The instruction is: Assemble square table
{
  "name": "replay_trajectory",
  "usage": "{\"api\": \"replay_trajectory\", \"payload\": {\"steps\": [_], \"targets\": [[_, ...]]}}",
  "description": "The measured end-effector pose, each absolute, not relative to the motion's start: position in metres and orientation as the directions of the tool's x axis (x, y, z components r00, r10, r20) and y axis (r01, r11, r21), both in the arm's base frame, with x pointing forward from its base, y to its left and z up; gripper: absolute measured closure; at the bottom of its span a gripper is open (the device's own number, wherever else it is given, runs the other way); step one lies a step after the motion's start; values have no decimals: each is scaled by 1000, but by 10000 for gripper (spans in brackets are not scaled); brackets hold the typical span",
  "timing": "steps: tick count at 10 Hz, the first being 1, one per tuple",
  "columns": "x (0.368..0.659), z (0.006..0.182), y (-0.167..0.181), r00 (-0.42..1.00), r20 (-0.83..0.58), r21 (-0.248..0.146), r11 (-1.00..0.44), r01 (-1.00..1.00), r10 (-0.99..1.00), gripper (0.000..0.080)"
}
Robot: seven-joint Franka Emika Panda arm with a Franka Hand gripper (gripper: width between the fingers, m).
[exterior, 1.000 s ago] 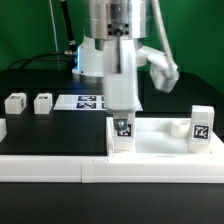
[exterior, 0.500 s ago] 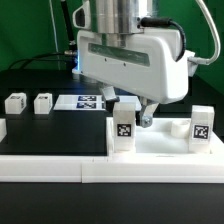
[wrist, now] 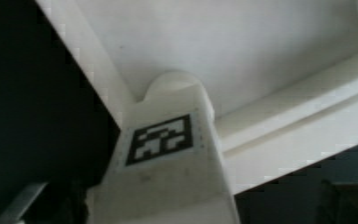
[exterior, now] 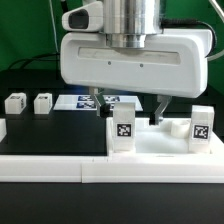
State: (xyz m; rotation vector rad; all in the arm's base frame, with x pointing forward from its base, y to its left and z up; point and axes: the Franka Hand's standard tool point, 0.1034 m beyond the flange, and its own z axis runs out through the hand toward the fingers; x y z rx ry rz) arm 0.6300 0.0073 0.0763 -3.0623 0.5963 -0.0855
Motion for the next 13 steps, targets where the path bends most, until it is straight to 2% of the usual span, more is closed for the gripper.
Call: {"api": "replay_trajectory", "payload": {"steps": [3,5,8,10,13], "targets": [[630,76,7,922,49,-32,-924,-382,-383,161],[630,75,5,858,43,-37,-859,-511,-512,508],[629,73,3,732,34,-42,-732,-680,-681,507],[628,73,1,573,27,-50,-573,-818,-819,507],[622,71,-3,102,-12,-96,-100,-990,-995,507]]}}
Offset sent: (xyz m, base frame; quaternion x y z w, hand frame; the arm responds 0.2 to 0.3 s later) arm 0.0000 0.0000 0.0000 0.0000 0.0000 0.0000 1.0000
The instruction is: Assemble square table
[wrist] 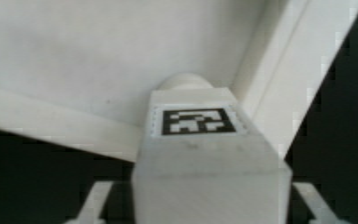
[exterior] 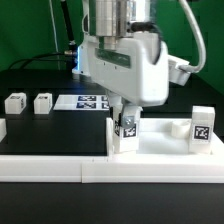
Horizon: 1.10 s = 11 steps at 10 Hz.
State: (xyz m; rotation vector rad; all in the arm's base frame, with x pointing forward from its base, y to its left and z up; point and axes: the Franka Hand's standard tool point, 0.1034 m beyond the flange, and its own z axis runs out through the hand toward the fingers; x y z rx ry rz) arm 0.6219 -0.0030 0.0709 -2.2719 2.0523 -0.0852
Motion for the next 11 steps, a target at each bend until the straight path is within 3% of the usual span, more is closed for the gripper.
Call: {"api": "replay_trajectory", "payload": {"steps": [1,3,4,6,7,8,9,11], "targets": [[620,71,-4,-52,-58,-106,58,-993,-997,507],[618,70,-3,-340,-168,-88,357,-930,-926,507],[617,69,-2,-374,-173,-88,392,-916,-911,507],[617,69,-2,-338,-168,-93,356,-930,-926,507],[618,70,-1,-293,-160,-101,310,-945,-943,341],[622,72,4,-74,-121,-133,90,-987,-990,197],[624,73,10,91,-98,-152,-75,-985,-991,197],[625,73,14,266,-74,-168,-251,-953,-961,152]]}}
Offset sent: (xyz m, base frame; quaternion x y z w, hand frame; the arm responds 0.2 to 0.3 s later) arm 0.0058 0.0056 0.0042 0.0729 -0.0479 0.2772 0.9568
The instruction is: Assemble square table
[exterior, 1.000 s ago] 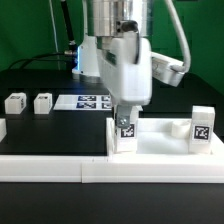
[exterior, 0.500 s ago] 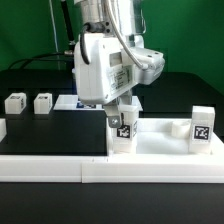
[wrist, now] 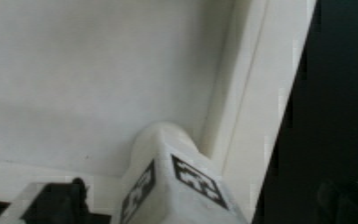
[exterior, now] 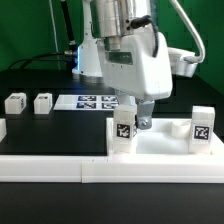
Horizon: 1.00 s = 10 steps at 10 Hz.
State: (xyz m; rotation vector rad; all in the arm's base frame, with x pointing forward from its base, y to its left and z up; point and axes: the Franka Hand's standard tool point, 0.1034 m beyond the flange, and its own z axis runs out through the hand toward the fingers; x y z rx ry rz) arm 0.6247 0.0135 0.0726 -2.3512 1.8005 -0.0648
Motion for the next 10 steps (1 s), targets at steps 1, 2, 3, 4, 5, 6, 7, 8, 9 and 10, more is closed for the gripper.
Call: {"api": "replay_trajectory", "payload": {"steps": [1,2,3,4,5,6,7,8,9,10], "targets": [[625,73,12,338,-58,-172,-324,-930,-939,151],[625,73,11,416,-40,-172,-404,-898,-908,151],[625,72,9,547,-8,-165,-539,-826,-837,151],[627,73,6,721,42,-138,-719,-681,-691,151],[629,70,8,828,67,-109,-829,-548,-556,151],[628,68,11,844,68,-98,-846,-525,-532,151],[629,68,9,829,68,-99,-831,-548,-555,165],[629,68,9,819,67,-101,-820,-563,-570,165],[629,68,9,779,59,-105,-780,-617,-624,337],[626,67,5,740,51,-102,-741,-664,-670,506]]}}
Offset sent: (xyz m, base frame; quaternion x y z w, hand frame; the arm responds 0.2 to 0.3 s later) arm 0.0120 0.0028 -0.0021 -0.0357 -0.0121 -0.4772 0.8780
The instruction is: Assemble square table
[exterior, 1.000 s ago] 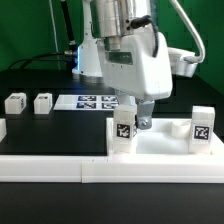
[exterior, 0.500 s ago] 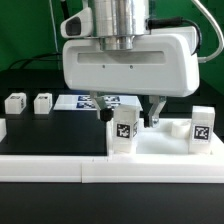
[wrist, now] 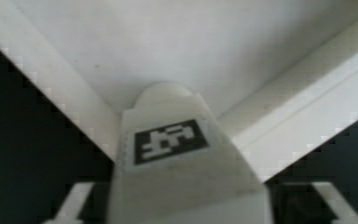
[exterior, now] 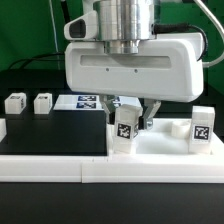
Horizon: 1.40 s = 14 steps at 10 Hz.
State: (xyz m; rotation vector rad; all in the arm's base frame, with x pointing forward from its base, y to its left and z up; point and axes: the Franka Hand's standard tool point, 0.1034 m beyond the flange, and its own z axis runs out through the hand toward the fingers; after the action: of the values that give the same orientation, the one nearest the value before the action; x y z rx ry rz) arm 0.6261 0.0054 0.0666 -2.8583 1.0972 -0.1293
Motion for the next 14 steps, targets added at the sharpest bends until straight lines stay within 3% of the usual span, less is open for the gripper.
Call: {"api": "replay_trajectory", "payload": {"steps": [3,6,8,9,12,13,14], "targets": [[626,67,3,539,23,-111,-538,-835,-842,505],[625,68,4,86,-60,-77,-81,-994,-995,505],[625,65,5,-279,-152,-52,290,-956,-948,506],[625,65,7,-351,-161,-41,361,-932,-923,506],[625,65,7,-404,-162,-31,414,-910,-900,496],[625,65,7,-358,-154,-37,368,-929,-921,326],[626,68,8,-158,-133,-67,167,-984,-979,326]]}}
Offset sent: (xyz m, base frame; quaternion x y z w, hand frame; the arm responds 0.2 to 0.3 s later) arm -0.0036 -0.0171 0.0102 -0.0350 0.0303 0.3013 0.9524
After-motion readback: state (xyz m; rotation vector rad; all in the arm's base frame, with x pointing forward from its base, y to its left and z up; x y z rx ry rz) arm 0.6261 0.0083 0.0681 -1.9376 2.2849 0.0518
